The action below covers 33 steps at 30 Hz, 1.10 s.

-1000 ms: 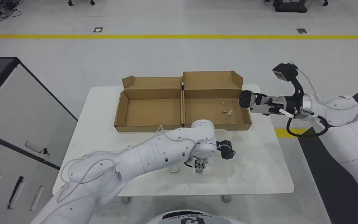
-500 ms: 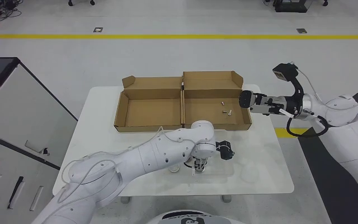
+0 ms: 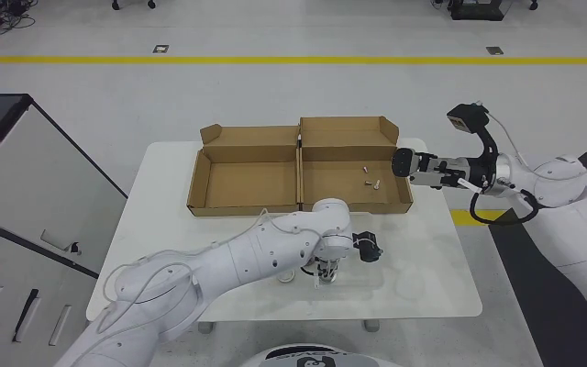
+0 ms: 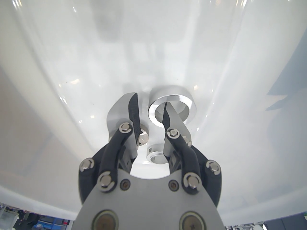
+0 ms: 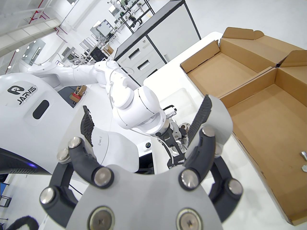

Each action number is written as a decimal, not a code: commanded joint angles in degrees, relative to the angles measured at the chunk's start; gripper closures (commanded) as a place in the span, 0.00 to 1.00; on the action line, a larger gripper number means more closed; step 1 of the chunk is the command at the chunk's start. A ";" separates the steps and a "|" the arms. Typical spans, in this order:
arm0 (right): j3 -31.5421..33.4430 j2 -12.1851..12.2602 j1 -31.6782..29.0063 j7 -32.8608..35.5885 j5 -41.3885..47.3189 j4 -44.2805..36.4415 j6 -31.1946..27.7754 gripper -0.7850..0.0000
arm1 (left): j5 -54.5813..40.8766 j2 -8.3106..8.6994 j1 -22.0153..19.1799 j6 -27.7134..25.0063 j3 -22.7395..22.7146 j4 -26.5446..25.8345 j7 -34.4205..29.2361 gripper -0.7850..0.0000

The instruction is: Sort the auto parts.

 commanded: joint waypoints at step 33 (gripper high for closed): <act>0.00 0.00 0.00 0.00 0.00 0.00 0.00 0.00 | -8.15 8.68 -1.81 2.60 -11.47 -21.01 -2.59 1.00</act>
